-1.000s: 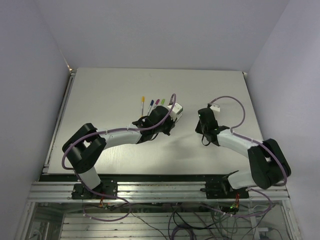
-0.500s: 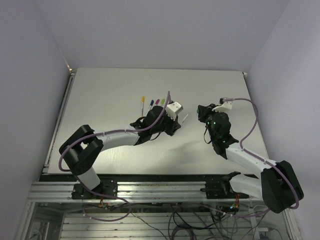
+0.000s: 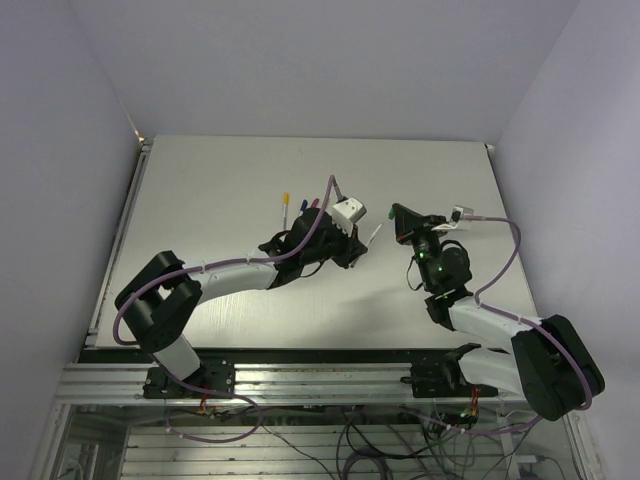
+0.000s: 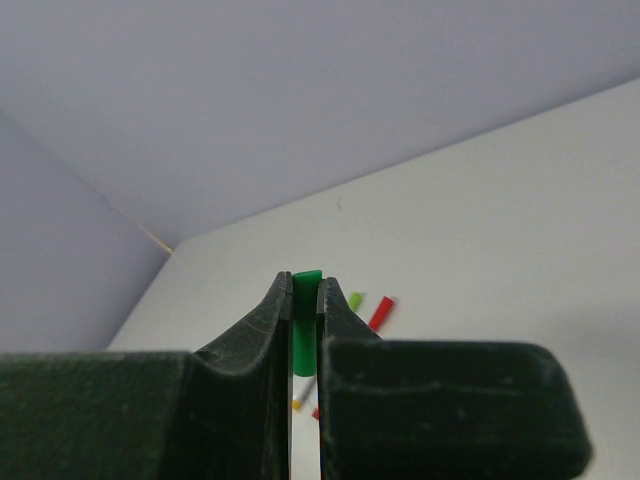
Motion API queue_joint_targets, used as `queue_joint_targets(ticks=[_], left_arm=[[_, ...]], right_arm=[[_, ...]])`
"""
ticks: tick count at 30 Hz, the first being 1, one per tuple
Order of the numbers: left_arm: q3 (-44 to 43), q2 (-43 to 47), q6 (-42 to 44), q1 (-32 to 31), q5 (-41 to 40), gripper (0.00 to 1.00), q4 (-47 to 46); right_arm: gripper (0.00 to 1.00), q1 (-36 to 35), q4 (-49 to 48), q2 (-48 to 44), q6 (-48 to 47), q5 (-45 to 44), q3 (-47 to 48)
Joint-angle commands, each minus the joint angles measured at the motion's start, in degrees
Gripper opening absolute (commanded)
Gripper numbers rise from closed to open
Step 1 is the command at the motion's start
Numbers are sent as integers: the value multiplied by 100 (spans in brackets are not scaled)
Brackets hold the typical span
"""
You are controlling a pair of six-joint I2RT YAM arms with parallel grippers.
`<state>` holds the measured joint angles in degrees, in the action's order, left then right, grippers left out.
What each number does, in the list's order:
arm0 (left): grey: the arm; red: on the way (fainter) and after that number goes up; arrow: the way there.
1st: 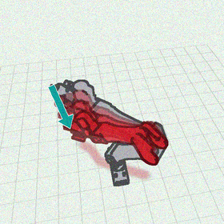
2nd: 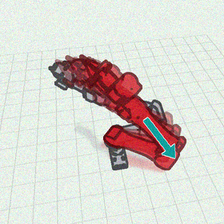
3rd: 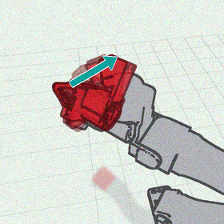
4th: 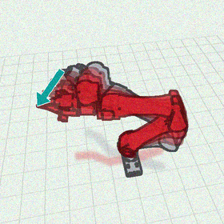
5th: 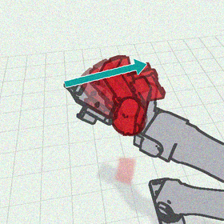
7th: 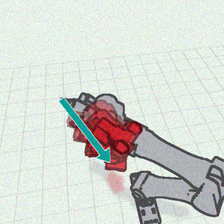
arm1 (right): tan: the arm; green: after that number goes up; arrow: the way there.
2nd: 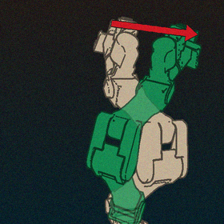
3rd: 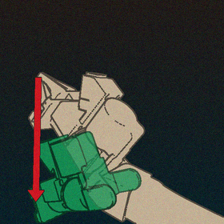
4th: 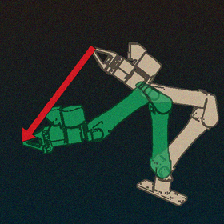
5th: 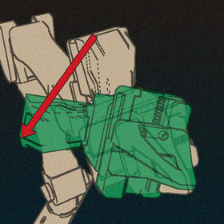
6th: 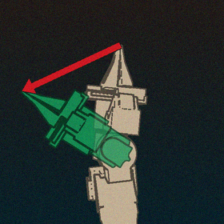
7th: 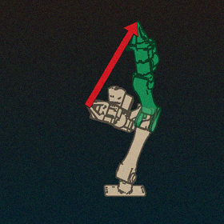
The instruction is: Insert the pens into the pen caps
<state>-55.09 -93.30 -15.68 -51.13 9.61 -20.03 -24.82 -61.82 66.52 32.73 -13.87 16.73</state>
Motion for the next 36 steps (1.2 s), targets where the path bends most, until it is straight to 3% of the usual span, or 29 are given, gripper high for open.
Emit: queue_joint_targets(ticks=[1,12,36], left_arm=[[-219,76,-110,25,241,7,-320],[-256,37,-165,26,294,7,-365],[-151,101,-190,63,404,7,-511]], right_arm=[[0,3,-1092,159,258,298,-170],[0,2,-1576,411,485,541,-319],[0,-8,-1616,339,242,522,-385]])
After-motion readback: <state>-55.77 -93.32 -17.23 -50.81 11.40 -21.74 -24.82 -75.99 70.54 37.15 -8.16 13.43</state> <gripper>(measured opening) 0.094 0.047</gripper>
